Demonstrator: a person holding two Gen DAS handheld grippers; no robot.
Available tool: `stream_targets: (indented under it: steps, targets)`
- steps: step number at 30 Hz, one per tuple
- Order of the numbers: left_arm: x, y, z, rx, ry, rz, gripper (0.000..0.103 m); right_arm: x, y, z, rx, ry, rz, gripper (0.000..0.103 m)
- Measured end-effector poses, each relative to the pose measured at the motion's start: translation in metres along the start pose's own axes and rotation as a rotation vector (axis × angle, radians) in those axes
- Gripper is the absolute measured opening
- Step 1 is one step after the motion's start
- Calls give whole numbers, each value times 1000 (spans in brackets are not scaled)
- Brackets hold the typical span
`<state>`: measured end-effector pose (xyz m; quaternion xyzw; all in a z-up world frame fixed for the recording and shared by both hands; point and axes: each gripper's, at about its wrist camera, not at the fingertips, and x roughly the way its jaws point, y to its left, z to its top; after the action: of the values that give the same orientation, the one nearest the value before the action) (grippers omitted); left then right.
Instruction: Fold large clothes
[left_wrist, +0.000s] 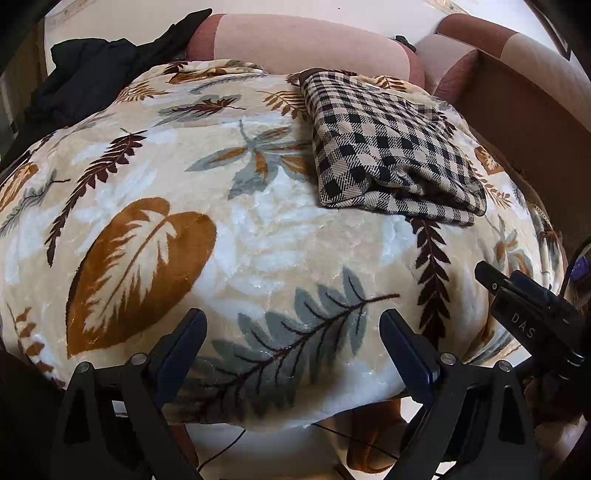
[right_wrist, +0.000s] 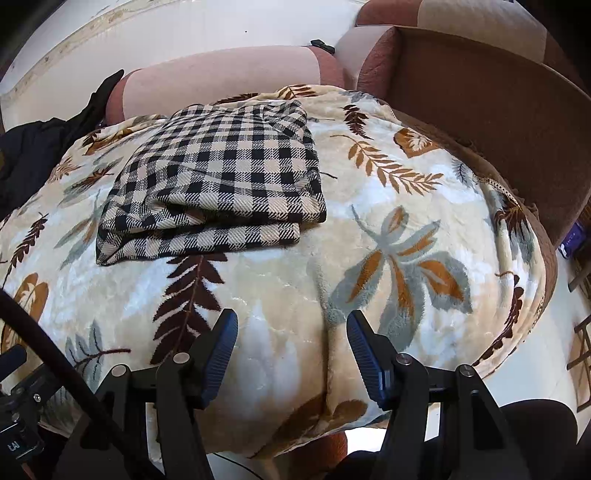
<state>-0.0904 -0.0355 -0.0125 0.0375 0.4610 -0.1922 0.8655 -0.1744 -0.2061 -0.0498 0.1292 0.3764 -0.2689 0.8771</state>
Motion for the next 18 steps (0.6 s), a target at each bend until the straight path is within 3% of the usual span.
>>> stream_targets:
  steps: [18]
  targets:
    - [2,-4,2,-21,6,6,94,3,4,0,-17,1,-9,67]
